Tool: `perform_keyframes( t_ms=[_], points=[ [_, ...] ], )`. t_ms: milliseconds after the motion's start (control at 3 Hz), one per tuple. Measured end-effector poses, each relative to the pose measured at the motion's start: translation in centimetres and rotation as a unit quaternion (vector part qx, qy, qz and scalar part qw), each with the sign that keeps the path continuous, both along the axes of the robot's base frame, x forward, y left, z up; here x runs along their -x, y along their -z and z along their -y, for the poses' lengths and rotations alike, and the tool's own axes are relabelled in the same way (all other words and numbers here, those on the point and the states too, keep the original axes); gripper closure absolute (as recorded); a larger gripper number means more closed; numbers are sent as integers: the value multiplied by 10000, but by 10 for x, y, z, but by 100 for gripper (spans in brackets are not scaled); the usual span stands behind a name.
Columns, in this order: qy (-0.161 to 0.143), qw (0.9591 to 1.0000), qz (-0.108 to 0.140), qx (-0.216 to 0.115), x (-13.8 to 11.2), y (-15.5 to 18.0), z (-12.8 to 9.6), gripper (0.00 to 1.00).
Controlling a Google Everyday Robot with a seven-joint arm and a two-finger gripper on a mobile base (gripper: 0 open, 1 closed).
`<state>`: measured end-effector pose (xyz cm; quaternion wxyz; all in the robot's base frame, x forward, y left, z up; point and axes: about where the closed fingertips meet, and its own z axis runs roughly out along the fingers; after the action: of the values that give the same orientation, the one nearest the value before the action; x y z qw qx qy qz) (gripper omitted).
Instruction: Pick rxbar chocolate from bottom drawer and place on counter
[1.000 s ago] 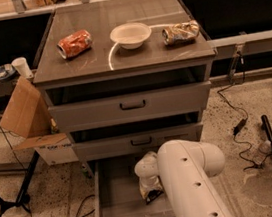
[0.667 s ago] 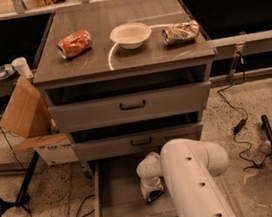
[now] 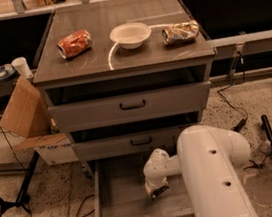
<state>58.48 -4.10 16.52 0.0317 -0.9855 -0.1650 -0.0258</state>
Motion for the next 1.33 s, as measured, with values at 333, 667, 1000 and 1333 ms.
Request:
perform_keyframes(
  t_ms=[333,667,1000,1333],
  points=[
    [-112,9996,223,108,11,-44,16,100],
    [-208,9988,398,211,19,-86,31,100],
    [-287,9967,650,395,29,-147,51,100],
    [-344,9936,901,595,29,-201,64,100]
  ],
)
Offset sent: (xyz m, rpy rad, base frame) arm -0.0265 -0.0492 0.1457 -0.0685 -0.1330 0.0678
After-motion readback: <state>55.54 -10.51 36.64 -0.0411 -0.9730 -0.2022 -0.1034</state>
